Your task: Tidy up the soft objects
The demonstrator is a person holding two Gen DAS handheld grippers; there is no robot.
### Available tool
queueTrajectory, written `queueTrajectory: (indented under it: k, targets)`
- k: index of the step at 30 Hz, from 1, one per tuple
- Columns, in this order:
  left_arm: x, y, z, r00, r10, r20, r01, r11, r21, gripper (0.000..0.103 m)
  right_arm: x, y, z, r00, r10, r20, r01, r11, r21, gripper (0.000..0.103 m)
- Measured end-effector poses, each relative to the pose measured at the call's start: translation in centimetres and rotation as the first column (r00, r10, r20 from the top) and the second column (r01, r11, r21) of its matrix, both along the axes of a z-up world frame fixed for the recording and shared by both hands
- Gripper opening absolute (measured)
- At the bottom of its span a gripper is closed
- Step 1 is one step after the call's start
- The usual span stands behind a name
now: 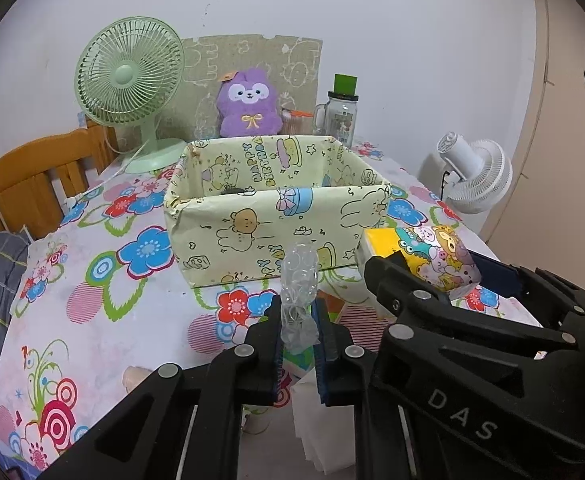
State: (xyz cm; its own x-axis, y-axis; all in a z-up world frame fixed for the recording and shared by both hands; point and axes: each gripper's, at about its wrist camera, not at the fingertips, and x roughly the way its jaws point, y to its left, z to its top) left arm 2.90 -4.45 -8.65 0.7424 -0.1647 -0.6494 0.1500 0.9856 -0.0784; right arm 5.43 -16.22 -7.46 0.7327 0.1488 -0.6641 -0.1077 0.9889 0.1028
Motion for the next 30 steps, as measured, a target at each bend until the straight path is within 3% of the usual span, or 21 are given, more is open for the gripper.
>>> queueTrajectory:
  k: [9,30]
  targets:
    - [0.3,0.1,1.2,1.000,0.007,0.019,-0.007,1.000,0.012,0.011,0.4,0.1,0.9,1.000,0.004,0.010,-0.004,1.000,0.010,0.075]
    - [0.7,0.2,7.1,0.992,0.032,0.119,-0.037,0.999,0.038,0.011,1.4,0.2,6.8,0.994,0.034,0.104,-0.035,0.999,0.004,0.075]
